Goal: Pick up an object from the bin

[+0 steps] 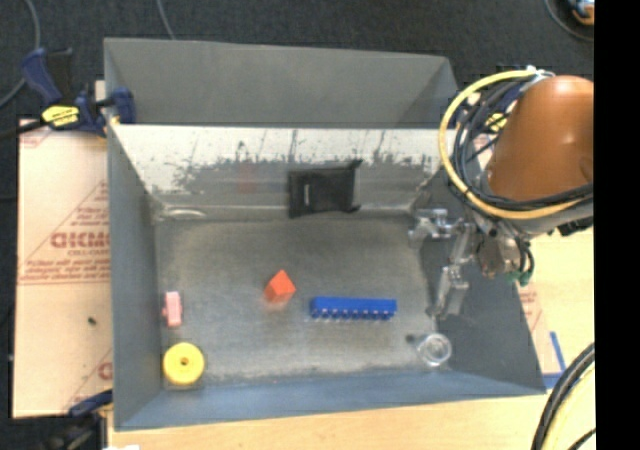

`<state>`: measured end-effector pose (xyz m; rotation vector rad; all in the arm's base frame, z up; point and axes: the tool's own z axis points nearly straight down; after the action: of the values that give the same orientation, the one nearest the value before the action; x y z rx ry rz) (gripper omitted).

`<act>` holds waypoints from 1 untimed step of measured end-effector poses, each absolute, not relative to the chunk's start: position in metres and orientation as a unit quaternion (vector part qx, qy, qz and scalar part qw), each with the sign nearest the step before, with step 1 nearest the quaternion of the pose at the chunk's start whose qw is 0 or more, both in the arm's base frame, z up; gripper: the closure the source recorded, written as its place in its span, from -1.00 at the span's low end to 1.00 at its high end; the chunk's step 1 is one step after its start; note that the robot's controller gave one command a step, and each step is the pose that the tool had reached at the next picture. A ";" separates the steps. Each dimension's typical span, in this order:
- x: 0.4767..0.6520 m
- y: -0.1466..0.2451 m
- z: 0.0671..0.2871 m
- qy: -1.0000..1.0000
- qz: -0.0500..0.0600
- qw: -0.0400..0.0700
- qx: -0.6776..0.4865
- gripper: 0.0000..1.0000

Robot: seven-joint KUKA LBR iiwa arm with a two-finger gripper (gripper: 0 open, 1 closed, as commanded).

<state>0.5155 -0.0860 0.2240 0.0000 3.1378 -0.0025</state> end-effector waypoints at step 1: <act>0.497 -0.067 0.156 0.997 0.000 0.001 0.072 -1.00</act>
Offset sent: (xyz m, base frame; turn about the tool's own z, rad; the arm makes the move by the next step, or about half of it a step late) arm -0.0048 0.0585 -0.0930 0.0224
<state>0.4969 -0.0665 0.1561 0.2264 3.1312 -0.0006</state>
